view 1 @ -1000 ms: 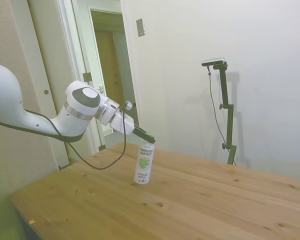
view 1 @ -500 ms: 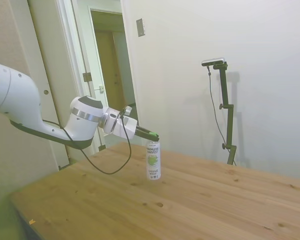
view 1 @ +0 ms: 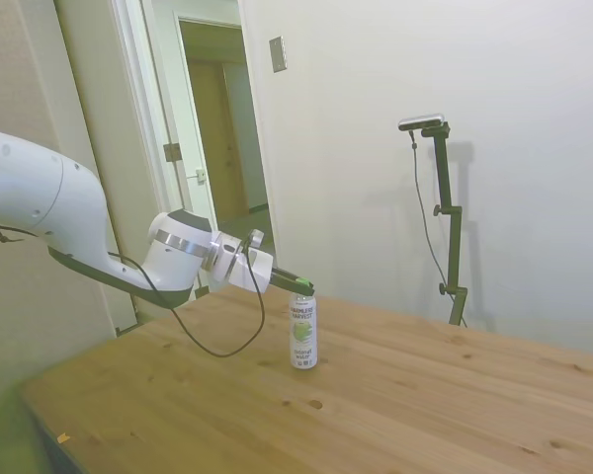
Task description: Stand the water bottle
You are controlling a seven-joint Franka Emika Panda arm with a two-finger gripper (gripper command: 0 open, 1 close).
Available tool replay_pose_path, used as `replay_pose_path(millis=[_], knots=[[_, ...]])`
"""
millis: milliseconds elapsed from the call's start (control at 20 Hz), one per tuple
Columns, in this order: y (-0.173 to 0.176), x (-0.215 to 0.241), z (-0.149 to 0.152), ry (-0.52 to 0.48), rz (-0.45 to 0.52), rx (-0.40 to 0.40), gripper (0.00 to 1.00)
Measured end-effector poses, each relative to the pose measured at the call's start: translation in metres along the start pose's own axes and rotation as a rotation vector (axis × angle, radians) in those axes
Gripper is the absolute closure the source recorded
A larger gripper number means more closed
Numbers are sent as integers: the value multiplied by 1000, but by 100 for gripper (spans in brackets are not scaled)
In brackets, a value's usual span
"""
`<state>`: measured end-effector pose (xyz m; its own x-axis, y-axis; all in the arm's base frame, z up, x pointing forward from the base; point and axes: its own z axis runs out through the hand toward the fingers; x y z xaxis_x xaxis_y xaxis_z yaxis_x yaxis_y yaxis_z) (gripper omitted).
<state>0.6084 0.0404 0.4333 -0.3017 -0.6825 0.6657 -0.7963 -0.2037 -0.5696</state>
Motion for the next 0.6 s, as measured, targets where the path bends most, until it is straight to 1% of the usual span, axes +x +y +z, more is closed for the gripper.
replay_pose_path(millis=[600], knots=[[7,-8,-9,-9,-20,4,0]])
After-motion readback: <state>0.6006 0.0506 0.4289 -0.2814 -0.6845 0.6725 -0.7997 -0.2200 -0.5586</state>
